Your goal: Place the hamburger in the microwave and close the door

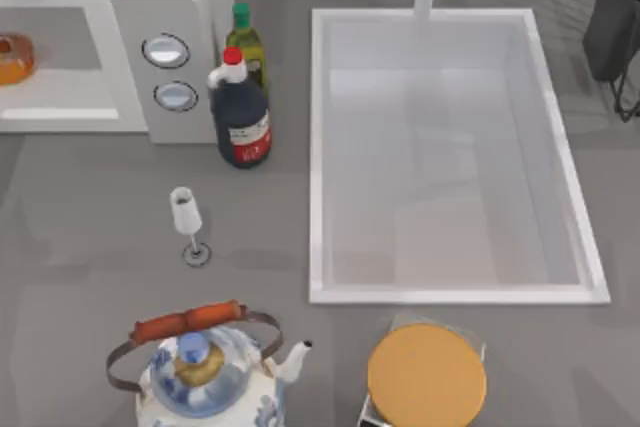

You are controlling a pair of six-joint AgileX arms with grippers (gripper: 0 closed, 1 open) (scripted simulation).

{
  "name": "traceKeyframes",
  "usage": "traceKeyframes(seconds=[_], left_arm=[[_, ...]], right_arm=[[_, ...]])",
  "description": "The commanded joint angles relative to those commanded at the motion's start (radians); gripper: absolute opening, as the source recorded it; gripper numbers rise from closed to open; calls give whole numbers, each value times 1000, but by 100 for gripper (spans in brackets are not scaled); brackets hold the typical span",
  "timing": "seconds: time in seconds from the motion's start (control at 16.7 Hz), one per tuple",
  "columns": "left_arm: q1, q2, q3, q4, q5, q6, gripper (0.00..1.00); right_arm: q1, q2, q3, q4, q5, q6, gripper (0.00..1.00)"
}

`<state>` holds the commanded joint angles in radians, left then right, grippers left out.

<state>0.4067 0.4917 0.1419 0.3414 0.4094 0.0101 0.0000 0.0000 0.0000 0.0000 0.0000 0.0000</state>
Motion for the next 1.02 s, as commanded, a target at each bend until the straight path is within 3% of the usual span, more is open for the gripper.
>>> traceKeyframes(seconds=[0.6, 1.02], left_arm=[[128, 294, 8, 283, 131, 6, 0], [143, 326, 37, 258, 138, 28, 0]], right_arm=[[0, 0, 0, 0, 0, 0, 100], [0, 0, 0, 0, 0, 0, 100]])
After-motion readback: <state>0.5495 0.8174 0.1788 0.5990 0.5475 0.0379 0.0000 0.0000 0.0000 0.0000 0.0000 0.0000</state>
